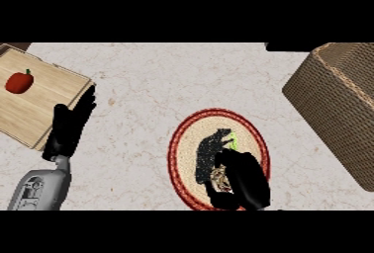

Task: Pick the cupcake from the placemat and place it in the basket

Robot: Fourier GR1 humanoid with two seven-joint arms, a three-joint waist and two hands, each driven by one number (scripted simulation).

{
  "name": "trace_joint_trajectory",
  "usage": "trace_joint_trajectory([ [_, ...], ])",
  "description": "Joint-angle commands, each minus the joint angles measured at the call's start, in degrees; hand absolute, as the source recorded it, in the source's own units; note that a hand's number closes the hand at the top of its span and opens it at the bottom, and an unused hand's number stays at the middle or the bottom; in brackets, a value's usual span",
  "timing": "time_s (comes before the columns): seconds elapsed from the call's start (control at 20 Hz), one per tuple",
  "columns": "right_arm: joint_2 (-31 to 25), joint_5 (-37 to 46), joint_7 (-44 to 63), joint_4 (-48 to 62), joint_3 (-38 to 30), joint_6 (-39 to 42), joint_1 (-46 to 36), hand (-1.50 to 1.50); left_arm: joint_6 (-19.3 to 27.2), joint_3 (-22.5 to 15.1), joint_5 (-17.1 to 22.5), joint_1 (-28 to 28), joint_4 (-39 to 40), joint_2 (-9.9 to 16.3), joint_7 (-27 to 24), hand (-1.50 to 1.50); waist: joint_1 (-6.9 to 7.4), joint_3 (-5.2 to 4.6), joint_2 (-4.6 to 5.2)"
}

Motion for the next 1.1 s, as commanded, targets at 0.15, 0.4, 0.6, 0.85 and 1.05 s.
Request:
trace_joint_trajectory([
  [0.15,-13.97,1.76,-5.76,-8.15,1.92,16.26,-3.68,1.50,-1.93,2.11,1.50,0.75,0.75,2.03,-1.64,0.00,-0.84,0.03,0.33],
  [0.4,-12.72,-11.72,-5.83,-24.58,-4.73,21.21,3.38,1.50,0.26,-0.21,-0.18,1.70,-3.58,-0.73,1.48,0.00,-1.19,0.12,0.24],
  [0.6,-6.48,-18.90,0.10,-35.59,-7.53,24.64,2.28,1.50,0.87,-0.54,-1.31,2.00,0.03,-1.41,-1.81,0.00,-1.45,0.07,0.34],
  [0.85,-1.91,-30.62,8.74,-50.10,-15.91,27.40,2.52,1.50,-0.92,3.14,1.35,-0.01,0.81,1.52,-0.32,0.00,-1.98,0.04,0.25],
  [1.05,-0.77,-35.98,21.02,-58.16,-21.84,33.28,-5.26,1.50,-0.83,1.10,0.11,0.78,1.34,-0.06,-0.91,0.00,-1.10,0.03,0.38],
])
